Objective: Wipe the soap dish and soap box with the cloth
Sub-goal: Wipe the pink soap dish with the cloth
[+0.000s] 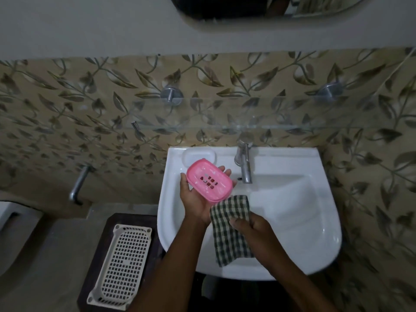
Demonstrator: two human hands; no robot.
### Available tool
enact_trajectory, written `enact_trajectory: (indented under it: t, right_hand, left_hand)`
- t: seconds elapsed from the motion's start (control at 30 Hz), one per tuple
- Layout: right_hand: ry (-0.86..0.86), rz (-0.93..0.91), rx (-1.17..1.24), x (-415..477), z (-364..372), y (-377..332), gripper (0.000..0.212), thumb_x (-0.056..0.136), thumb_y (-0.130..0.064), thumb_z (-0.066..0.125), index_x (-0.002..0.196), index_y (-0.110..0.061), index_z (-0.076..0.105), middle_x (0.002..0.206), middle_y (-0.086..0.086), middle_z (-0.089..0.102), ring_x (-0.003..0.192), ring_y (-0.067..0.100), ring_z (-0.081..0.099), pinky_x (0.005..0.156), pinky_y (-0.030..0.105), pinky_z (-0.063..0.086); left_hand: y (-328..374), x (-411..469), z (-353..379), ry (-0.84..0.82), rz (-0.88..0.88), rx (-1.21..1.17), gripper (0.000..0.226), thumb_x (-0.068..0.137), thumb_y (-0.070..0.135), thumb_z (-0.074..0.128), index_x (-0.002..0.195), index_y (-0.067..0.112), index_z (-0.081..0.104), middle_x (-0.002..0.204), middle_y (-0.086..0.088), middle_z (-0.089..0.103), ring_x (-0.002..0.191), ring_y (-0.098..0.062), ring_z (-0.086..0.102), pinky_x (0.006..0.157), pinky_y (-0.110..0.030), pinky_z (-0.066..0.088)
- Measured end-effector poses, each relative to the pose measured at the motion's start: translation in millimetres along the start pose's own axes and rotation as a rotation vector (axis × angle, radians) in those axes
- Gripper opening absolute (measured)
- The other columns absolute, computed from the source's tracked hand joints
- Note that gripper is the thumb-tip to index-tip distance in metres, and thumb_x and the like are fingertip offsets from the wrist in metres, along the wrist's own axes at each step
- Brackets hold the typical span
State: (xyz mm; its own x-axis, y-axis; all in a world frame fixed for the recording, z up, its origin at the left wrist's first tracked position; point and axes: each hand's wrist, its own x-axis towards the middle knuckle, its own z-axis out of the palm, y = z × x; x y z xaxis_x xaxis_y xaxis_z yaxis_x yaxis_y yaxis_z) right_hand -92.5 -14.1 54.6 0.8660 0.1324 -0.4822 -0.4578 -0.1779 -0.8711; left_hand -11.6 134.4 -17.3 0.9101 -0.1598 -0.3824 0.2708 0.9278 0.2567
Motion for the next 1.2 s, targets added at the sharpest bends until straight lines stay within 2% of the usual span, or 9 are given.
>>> enact_trajectory:
  t: [0.2, 0.3, 0.4, 0.57, 0.7, 0.83, 1.0, 1.1, 1.2]
  right_hand:
    - [0.138, -0.025, -0.033, -10, -29, 8, 0.004, 0.086, -0.027, 0.07, 0.082, -0.029, 0.069, 0.089, -0.007, 0.075, 0.082, 0.007, 0.07, 0.079, 0.032, 0.057]
    - [0.179, -0.077, -0.074, -13, -43, 1, 0.015, 0.078, -0.032, 0.078, 0.088, -0.026, 0.069, 0.083, -0.009, 0.075, 0.076, 0.005, 0.071, 0.068, 0.024, 0.057]
    - [0.304, -0.222, -0.364, -7, -52, -8, 0.021, 0.078, -0.035, 0.078, 0.087, -0.025, 0.063, 0.086, -0.007, 0.067, 0.075, 0.005, 0.065, 0.064, 0.016, 0.049]
    - [0.397, -0.493, -0.596, 4, -44, -32, 0.02, 0.081, -0.035, 0.074, 0.091, -0.018, 0.072, 0.084, 0.001, 0.07, 0.077, 0.021, 0.066, 0.067, 0.033, 0.052]
    - [0.393, -0.517, -0.796, 11, -25, -45, 0.021, 0.087, -0.044, 0.066, 0.099, -0.029, 0.074, 0.085, -0.004, 0.074, 0.077, 0.02, 0.067, 0.062, 0.023, 0.041]
    - [0.37, -0.534, -0.832, 16, -11, -41, 0.022, 0.088, -0.041, 0.064, 0.107, -0.031, 0.067, 0.089, -0.003, 0.074, 0.08, 0.023, 0.069, 0.071, 0.031, 0.056]
    - [0.269, -0.553, -0.891, 13, -7, -29, 0.023, 0.088, -0.039, 0.066, 0.11, -0.032, 0.065, 0.097, -0.004, 0.074, 0.086, 0.021, 0.07, 0.08, 0.032, 0.054]
    - [0.355, -0.536, -0.926, 17, -13, -27, 0.023, 0.087, -0.038, 0.067, 0.109, -0.033, 0.063, 0.096, -0.005, 0.074, 0.085, 0.021, 0.069, 0.075, 0.029, 0.051]
    - [0.434, -0.542, -0.875, 19, -5, -32, 0.021, 0.088, -0.036, 0.065, 0.109, -0.033, 0.062, 0.093, -0.007, 0.073, 0.083, 0.02, 0.069, 0.071, 0.028, 0.05]
  left_hand:
    - [-6, -10, 8, 0.033, 0.03, 0.087, 0.08, 0.088, 0.074, 0.036, 0.124, 0.011, 0.067, 0.114, -0.023, 0.062, 0.103, -0.041, 0.062, 0.1, -0.059, 0.044]
    - [-12, -18, 5, 0.021, 0.018, 0.137, 0.074, 0.09, 0.072, 0.034, 0.131, 0.017, 0.063, 0.117, -0.022, 0.063, 0.105, -0.04, 0.061, 0.098, -0.056, 0.046]
    - [-19, -29, 5, -0.002, 0.002, 0.199, 0.071, 0.092, 0.068, 0.032, 0.126, 0.017, 0.068, 0.115, -0.021, 0.065, 0.1, -0.036, 0.064, 0.095, -0.05, 0.048]
    - [-36, -40, 6, 0.024, -0.061, 0.213, 0.071, 0.092, 0.065, 0.039, 0.145, 0.019, 0.048, 0.122, -0.014, 0.063, 0.108, -0.029, 0.061, 0.1, -0.046, 0.045]
    - [-48, -46, 11, 0.003, -0.086, 0.236, 0.067, 0.092, 0.062, 0.038, 0.137, 0.015, 0.057, 0.124, -0.013, 0.065, 0.11, -0.03, 0.061, 0.099, -0.046, 0.047]
    - [-48, -49, 12, 0.026, -0.083, 0.264, 0.065, 0.095, 0.062, 0.035, 0.124, 0.014, 0.067, 0.122, -0.014, 0.066, 0.109, -0.031, 0.063, 0.093, -0.044, 0.053]
    - [-41, -49, 9, 0.036, -0.051, 0.282, 0.068, 0.098, 0.061, 0.029, 0.138, 0.012, 0.054, 0.119, -0.014, 0.068, 0.108, -0.029, 0.064, 0.095, -0.043, 0.051]
    - [-42, -47, 8, 0.018, -0.082, 0.293, 0.067, 0.097, 0.061, 0.03, 0.135, 0.013, 0.057, 0.126, -0.015, 0.063, 0.115, -0.032, 0.058, 0.102, -0.047, 0.046]
    - [-44, -47, 12, 0.022, -0.12, 0.3, 0.063, 0.097, 0.062, 0.031, 0.12, 0.014, 0.066, 0.117, -0.014, 0.068, 0.105, -0.03, 0.064, 0.09, -0.042, 0.053]
